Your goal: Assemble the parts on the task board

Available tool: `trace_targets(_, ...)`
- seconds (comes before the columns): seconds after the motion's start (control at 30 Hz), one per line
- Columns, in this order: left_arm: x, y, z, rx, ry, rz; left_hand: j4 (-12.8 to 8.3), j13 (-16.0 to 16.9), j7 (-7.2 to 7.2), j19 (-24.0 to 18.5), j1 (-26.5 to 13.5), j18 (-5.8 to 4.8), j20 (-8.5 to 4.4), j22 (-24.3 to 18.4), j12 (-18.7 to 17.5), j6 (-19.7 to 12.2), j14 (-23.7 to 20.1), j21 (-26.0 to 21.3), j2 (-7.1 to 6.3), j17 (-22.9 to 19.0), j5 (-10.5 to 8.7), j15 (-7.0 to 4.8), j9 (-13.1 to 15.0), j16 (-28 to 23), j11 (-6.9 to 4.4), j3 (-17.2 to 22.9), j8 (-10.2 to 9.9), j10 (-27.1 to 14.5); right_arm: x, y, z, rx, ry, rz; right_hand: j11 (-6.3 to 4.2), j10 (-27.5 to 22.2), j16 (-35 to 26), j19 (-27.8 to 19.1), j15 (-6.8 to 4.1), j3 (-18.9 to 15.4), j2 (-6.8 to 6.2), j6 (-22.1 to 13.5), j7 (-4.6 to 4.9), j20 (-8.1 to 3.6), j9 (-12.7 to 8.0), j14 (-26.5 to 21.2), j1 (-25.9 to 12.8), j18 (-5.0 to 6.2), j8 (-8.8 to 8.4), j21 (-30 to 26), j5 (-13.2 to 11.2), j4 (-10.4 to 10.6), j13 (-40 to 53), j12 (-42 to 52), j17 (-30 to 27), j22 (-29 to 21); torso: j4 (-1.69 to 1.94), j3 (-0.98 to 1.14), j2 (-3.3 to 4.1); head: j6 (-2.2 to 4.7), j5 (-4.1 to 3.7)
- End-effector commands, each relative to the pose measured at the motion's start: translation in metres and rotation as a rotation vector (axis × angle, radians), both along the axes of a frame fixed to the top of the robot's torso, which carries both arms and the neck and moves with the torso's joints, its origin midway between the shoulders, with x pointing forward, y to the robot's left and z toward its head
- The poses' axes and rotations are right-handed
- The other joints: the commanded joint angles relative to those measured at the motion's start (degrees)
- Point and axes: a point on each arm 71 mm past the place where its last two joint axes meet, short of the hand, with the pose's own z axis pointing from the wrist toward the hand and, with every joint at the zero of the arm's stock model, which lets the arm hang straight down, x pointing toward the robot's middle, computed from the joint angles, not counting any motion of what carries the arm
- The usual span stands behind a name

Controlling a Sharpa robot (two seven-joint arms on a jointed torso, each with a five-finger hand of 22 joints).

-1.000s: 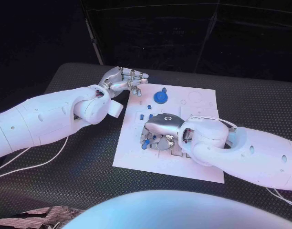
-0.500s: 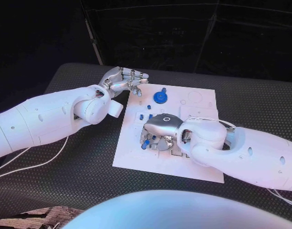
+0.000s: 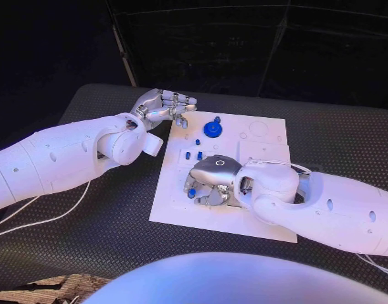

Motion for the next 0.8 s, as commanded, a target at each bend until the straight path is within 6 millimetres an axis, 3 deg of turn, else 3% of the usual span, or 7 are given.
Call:
trace_targets(0.03, 0.000, -0.002, 0.002, -0.008, -0.004, -0.013, -0.07, 0.07, -0.10, -0.07, 0.07, 1.18, 0.38, -0.07, 0.25, -0.08, -0.32, -0.24, 0.44, -0.07, 0.04, -0.08, 0.09, -0.29, -0.02, -0.22, 0.10, -0.35, -0.001, 0.001, 0.004, 0.036, -0.013, 0.005, 0.04, -0.67, -0.36, -0.24, 0.15, -0.56, 0.04, -1.01, -0.11, 0.18, -0.01, 0.54, -0.49, -0.22, -0.36, -0.35, 0.13, -0.09, 0.11, 0.39, -0.21, -0.19, -0.02, 0.04, 0.04, -0.01, -0.02)
trace_targets(0.13, 0.000, -0.002, 0.002, -0.008, -0.003, -0.014, -0.07, 0.07, -0.10, -0.07, 0.07, 1.18, 0.38, -0.07, 0.25, -0.08, -0.32, -0.24, 0.44, -0.07, 0.04, -0.08, 0.09, -0.29, -0.02, -0.22, 0.10, -0.35, -0.001, 0.001, 0.004, 0.044, -0.014, 0.005, 0.11, -1.64, -0.83, -0.53, 0.19, -1.18, 0.24, -3.66, -0.88, 0.17, -0.02, 0.38, -0.47, -0.10, -0.38, -0.85, 0.10, -0.39, 0.13, 0.79, -0.96, -0.95, -0.03, 0.05, 0.06, -0.01, 0.00)
trace_targets(0.53, 0.000, -0.002, 0.001, -0.007, -0.001, -0.015, -0.07, 0.07, -0.10, -0.07, 0.07, 1.18, 0.38, -0.07, 0.25, -0.08, -0.32, -0.24, 0.44, -0.07, 0.04, -0.08, 0.09, -0.29, -0.02, -0.22, 0.10, -0.35, -0.001, -0.004, 0.010, 0.123, -0.046, -0.020, -0.01, -1.74, -1.14, -0.64, 0.07, -1.73, 0.58, -4.79, -0.77, 0.08, 0.07, 0.33, -0.46, -0.01, -0.28, -1.19, 0.23, -0.65, 0.23, 1.87, -1.42, -1.43, 0.00, 0.06, 0.05, -0.01, -0.27)
trace_targets(0.7, 0.000, -0.001, 0.001, -0.005, 0.000, -0.015, -0.07, 0.07, -0.10, -0.07, 0.07, 1.18, 0.38, -0.07, 0.25, -0.08, -0.32, -0.24, 0.44, -0.07, 0.04, -0.08, 0.09, -0.29, -0.02, -0.22, 0.10, -0.35, -0.002, -0.020, 0.018, 0.205, -0.072, -0.053, 0.12, -3.01, -1.70, -1.24, 0.17, -2.79, 0.37, -5.63, -0.63, 0.09, 0.11, 0.17, -0.79, 0.26, -0.24, -2.17, 0.07, -0.71, 0.18, 2.34, -2.42, -3.01, -0.10, 0.12, -0.03, -0.01, -0.75)
trace_targets(0.8, 0.000, 0.001, 0.001, -0.004, 0.000, -0.012, -0.07, 0.07, -0.10, -0.07, 0.07, 1.18, 0.38, -0.07, 0.25, -0.08, -0.32, -0.24, 0.44, -0.07, 0.04, -0.08, 0.09, -0.29, -0.02, -0.22, 0.10, -0.35, -0.002, -0.041, 0.023, 0.257, -0.048, -0.105, 0.04, -3.24, -2.24, -1.59, 0.15, -4.14, 0.18, -5.67, 0.03, 0.07, 0.19, -0.01, -1.45, 0.41, -0.11, -2.78, -0.05, -0.37, 0.30, 3.21, -3.32, -3.87, -0.24, 0.12, -0.12, -0.01, -1.37)
